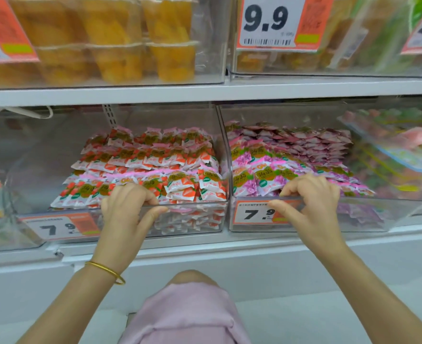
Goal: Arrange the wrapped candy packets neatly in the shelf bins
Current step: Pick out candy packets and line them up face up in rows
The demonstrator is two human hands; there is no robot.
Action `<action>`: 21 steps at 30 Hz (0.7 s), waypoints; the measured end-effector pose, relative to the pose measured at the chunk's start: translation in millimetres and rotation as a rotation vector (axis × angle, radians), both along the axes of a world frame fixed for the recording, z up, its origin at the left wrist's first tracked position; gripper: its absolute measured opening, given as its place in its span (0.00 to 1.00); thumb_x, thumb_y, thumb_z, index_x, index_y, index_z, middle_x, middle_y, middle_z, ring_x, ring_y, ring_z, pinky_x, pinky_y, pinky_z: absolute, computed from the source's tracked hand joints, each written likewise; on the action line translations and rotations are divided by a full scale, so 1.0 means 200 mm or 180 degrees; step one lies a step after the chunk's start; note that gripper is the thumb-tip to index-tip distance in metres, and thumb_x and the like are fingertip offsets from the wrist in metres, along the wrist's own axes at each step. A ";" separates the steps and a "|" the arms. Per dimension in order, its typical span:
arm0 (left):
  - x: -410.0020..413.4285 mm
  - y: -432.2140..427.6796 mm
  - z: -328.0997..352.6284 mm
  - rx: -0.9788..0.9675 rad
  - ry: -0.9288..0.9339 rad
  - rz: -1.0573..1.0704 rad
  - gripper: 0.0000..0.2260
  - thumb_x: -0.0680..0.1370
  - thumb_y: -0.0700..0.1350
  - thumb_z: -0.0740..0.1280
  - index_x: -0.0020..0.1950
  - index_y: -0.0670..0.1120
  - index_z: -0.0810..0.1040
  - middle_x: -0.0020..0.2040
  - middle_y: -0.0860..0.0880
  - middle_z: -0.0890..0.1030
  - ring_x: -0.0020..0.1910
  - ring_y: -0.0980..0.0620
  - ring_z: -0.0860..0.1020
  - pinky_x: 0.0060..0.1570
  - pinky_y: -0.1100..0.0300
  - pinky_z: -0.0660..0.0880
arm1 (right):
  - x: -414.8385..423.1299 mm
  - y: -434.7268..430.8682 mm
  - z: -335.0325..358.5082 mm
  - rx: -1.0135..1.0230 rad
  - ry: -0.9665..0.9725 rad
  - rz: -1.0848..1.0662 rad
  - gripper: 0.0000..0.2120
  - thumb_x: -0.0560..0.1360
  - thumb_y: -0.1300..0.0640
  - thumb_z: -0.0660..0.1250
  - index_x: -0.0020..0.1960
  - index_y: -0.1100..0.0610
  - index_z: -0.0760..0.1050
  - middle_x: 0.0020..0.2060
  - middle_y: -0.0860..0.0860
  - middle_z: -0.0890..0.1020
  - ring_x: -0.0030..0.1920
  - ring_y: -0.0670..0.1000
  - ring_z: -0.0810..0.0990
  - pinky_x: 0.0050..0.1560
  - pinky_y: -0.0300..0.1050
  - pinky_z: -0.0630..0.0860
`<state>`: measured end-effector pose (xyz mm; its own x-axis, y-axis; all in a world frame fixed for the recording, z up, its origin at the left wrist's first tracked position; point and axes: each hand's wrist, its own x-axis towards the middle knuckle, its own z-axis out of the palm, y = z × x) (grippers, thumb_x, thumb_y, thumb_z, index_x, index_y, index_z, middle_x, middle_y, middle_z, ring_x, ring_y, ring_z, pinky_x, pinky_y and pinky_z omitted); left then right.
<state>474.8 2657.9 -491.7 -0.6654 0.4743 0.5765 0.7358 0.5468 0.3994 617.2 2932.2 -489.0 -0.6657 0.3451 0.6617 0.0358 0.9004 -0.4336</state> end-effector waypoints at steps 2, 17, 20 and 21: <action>0.01 0.00 0.03 -0.0203 0.0012 0.0043 0.11 0.72 0.59 0.62 0.40 0.52 0.71 0.39 0.54 0.71 0.42 0.50 0.69 0.42 0.57 0.57 | 0.01 0.00 -0.01 0.0010 -0.0026 -0.0016 0.13 0.66 0.39 0.63 0.37 0.48 0.70 0.36 0.41 0.70 0.42 0.42 0.64 0.43 0.41 0.52; 0.38 0.77 0.33 -0.1627 0.0661 -0.0713 0.09 0.76 0.58 0.62 0.48 0.54 0.74 0.48 0.56 0.73 0.55 0.52 0.67 0.52 0.57 0.58 | 0.32 0.40 0.15 0.0324 -0.1153 -0.0165 0.07 0.69 0.47 0.71 0.39 0.49 0.77 0.38 0.43 0.79 0.46 0.53 0.76 0.46 0.49 0.67; 0.39 0.79 0.29 -0.1535 0.0623 -0.0712 0.08 0.75 0.57 0.64 0.48 0.54 0.74 0.48 0.56 0.74 0.54 0.52 0.67 0.53 0.57 0.59 | 0.31 0.43 0.13 -0.0535 -0.0896 0.0139 0.14 0.66 0.56 0.76 0.33 0.41 0.73 0.34 0.38 0.76 0.45 0.43 0.74 0.55 0.57 0.69; 0.38 0.79 0.27 -0.1431 0.0601 -0.0747 0.07 0.75 0.56 0.65 0.46 0.53 0.74 0.47 0.56 0.74 0.53 0.51 0.67 0.52 0.57 0.58 | 0.30 0.44 0.13 -0.0634 -0.0813 0.0174 0.16 0.65 0.57 0.76 0.31 0.40 0.72 0.33 0.37 0.76 0.44 0.39 0.74 0.56 0.58 0.69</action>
<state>551.6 2816.7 -437.3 -0.4162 0.8252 0.3817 0.8952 0.4455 0.0129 677.4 3019.9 -463.4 -0.8225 0.4103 0.3940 0.1202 0.8023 -0.5847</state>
